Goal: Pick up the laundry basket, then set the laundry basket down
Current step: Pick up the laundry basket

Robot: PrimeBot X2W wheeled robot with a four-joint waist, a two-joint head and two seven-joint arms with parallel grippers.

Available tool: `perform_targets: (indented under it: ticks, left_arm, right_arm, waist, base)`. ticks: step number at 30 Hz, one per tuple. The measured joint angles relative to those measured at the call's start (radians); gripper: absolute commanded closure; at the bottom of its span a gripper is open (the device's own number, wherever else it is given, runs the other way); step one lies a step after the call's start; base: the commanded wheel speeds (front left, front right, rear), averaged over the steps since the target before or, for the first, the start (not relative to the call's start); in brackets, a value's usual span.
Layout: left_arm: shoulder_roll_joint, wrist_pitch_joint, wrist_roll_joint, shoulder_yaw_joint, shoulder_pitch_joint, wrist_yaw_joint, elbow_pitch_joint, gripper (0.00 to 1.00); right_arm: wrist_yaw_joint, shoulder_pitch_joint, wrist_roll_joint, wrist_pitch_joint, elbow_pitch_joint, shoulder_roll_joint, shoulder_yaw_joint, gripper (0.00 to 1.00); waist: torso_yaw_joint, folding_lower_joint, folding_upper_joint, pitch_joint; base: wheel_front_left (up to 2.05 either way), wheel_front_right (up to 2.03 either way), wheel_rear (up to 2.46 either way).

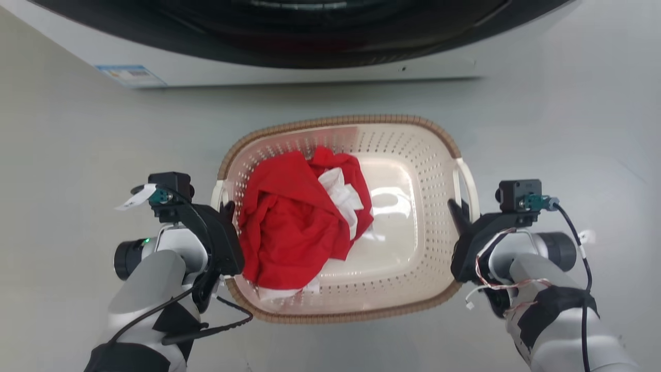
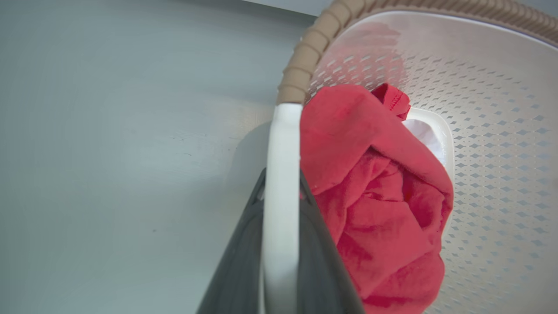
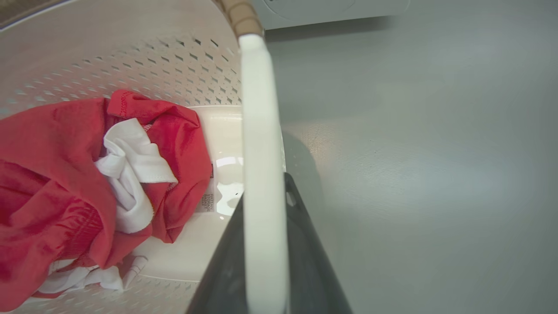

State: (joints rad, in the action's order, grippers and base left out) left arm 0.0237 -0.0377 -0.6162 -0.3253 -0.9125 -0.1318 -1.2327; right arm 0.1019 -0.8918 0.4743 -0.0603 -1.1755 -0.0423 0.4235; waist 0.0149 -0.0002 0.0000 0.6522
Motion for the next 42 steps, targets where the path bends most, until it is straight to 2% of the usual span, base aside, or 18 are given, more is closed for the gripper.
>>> perform_targets:
  ticks: [21, 42]
  left_arm:
    - [-0.011, -0.098, -0.027, -0.006, 0.133, -0.001, -0.051, 1.0]
    - [-0.018, -0.191, -0.077, -0.002, 0.332, -0.001, -0.061, 1.0]
  right_arm:
    - [0.019, 0.154, 0.148, 0.133, -0.023, 0.007, 0.081, 1.0]
    - [0.023, 0.328, 0.233, 0.267, -0.061, 0.016, 0.124, 1.0]
  waist:
    - [-0.004, -0.0001, -0.0001, -0.304]
    - [-0.008, 0.0, -0.0001, -0.575]
  base:
    - [0.0, 0.0, 0.0]
    - [0.0, 0.0, 0.0]
